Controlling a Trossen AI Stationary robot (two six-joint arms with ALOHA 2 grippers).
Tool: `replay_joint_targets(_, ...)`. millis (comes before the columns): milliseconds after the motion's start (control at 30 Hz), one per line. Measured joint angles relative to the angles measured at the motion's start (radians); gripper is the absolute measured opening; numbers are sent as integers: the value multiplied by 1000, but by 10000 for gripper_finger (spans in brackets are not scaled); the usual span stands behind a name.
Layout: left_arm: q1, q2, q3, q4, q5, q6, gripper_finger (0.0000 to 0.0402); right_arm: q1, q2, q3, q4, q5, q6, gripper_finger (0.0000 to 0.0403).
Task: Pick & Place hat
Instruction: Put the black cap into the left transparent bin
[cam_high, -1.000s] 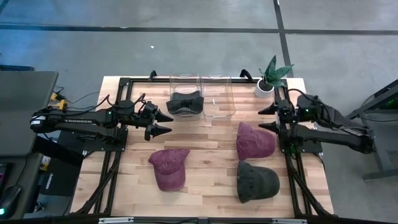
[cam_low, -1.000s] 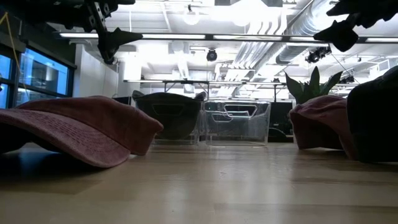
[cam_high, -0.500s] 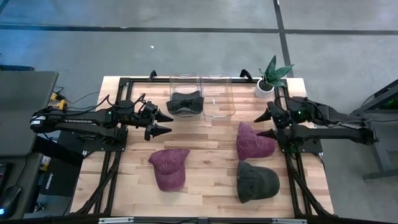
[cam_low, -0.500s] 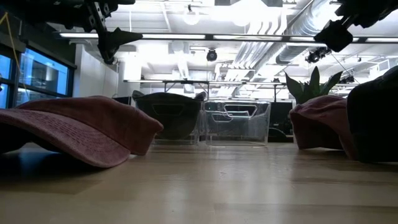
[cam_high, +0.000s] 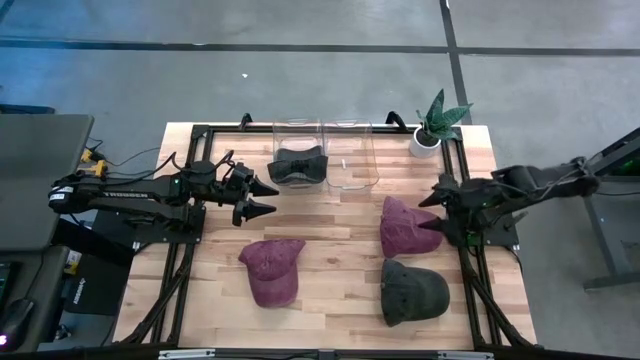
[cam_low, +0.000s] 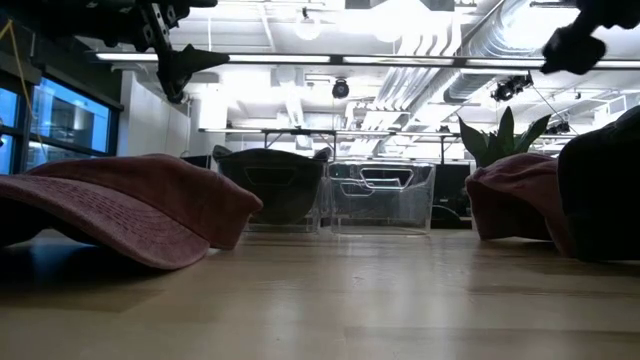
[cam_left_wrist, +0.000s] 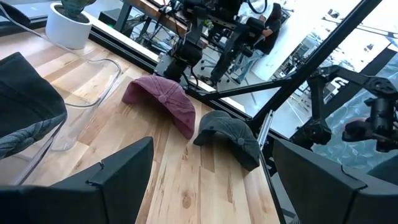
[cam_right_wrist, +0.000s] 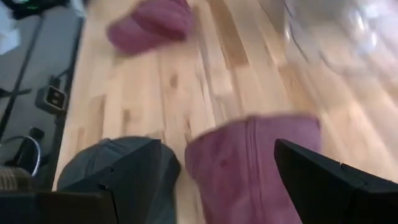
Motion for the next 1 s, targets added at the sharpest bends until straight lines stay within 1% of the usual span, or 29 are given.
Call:
replay_joint_targets(100, 0, 0, 0, 0, 0, 0, 323, 33, 58, 32, -66, 0, 197, 307)
replay_joint_targets(267, 0, 0, 0, 0, -4, 0, 323, 79, 143, 35, -141, -80, 541, 307)
replay_joint_targets(467, 0, 0, 0, 0, -3, 0, 323, 170, 211, -19, -158, -184, 914, 307)
replay_joint_targets(633, 0, 0, 0, 0, -3, 0, 323, 293, 247, -68, -160, -254, 1185, 307)
replay_joint_targets(800, 0, 0, 0, 0, -3, 0, 323, 409, 288, -88, -154, -280, 1411, 307)
replay_joint_targets(1000, 0, 0, 0, 0, -2, 0, 323, 486, 355, -88, -144, -379, 1548, 307)
